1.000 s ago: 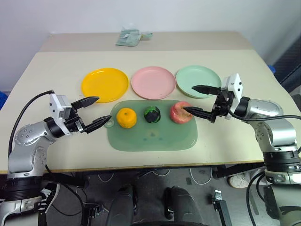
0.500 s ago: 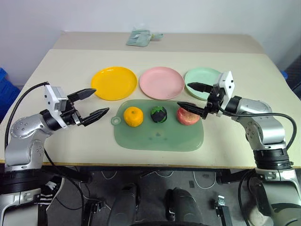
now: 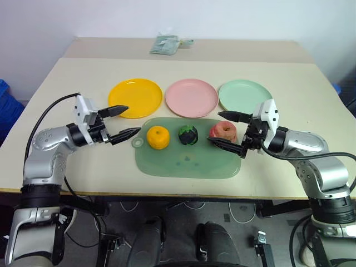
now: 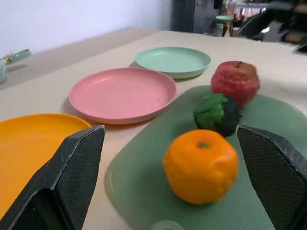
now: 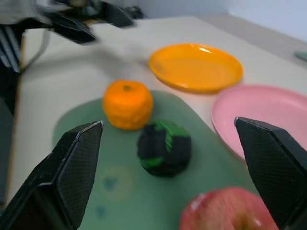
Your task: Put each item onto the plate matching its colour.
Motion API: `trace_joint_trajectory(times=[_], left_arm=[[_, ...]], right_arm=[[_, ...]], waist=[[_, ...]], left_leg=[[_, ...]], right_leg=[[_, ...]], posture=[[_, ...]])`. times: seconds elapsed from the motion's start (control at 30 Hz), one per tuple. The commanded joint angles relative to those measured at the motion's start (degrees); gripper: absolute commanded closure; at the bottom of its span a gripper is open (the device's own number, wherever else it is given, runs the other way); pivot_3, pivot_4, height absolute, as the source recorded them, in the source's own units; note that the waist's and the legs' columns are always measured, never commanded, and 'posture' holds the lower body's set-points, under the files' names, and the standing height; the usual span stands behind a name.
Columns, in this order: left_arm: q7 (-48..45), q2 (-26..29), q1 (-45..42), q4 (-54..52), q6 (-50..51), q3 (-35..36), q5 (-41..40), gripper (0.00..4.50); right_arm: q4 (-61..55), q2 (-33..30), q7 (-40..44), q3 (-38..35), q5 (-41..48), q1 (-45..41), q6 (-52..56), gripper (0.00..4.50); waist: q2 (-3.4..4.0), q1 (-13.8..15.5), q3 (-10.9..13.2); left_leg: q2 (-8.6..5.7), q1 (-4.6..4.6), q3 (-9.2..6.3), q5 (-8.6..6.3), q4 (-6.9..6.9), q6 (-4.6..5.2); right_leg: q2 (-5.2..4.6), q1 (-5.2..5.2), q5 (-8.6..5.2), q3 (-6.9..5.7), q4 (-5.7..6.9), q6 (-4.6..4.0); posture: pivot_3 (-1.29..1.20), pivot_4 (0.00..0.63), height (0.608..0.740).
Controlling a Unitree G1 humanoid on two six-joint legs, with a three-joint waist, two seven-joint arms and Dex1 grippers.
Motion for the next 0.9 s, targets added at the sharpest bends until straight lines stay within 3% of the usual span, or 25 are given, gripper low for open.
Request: trace_joint_trajectory(times=[0.03, 0.37, 0.63, 0.8, 0.9], left_arm=[[-0.5, -2.46, -2.05, 2.39, -2.6, -2.53, 2.34, 0.0], [-0.4, -7.99, -5.28, 12.59, -10.69, -8.68, 10.6, 0.0], [-2.08, -10.5, -4.54, 13.71, -11.4, -10.78, 12.05, 0.0], [-1.27, -11.04, -5.19, 15.63, -11.14, -9.7, 12.07, 1.42], [-0.84, -10.95, -5.49, 15.26, -12.13, -8.65, 11.38, 1.46]], right_arm=[[-3.96, -1.42, 0.03, -1.7, 2.22, -0.08, 0.76, 0.03], [-5.2, -1.86, -1.45, -1.03, 2.99, -1.21, 2.66, 0.03], [-4.8, -1.88, -2.15, -0.83, 2.82, -1.57, 2.65, 0.03], [-4.93, -1.73, -2.74, -0.66, 2.91, -2.31, 3.01, 0.0], [-5.06, -1.73, -2.95, -0.63, 3.05, -2.73, 3.36, 0.0]], waist=[[0.0, -0.04, 0.0], [-0.03, 0.06, 0.0], [-0.04, -0.08, -0.01], [-0.04, -0.06, -0.01], [-0.04, -0.06, -0.01]], left_leg=[[0.0, 0.0, 0.0, -0.01, 0.0, 0.01], [0.03, 0.0, 0.04, -0.01, 0.02, 0.03], [0.02, -0.01, 0.04, -0.02, 0.05, 0.04], [0.03, -0.01, 0.04, -0.02, 0.06, 0.04], [0.03, -0.01, 0.03, -0.02, 0.06, 0.04]], right_leg=[[0.0, 0.0, 0.0, 0.0, -0.01, 0.0], [0.02, -0.01, 0.0, 0.02, 0.0, 0.0], [0.01, 0.0, 0.01, 0.02, 0.0, 0.01], [0.02, -0.01, 0.01, 0.02, 0.01, 0.01], [0.01, -0.01, 0.01, 0.02, 0.01, 0.01]], posture=[[0.0, 0.15, 0.74], [0.0, 0.15, 0.74], [0.0, 0.15, 0.74], [0.0, 0.15, 0.74], [0.0, 0.15, 0.74]])
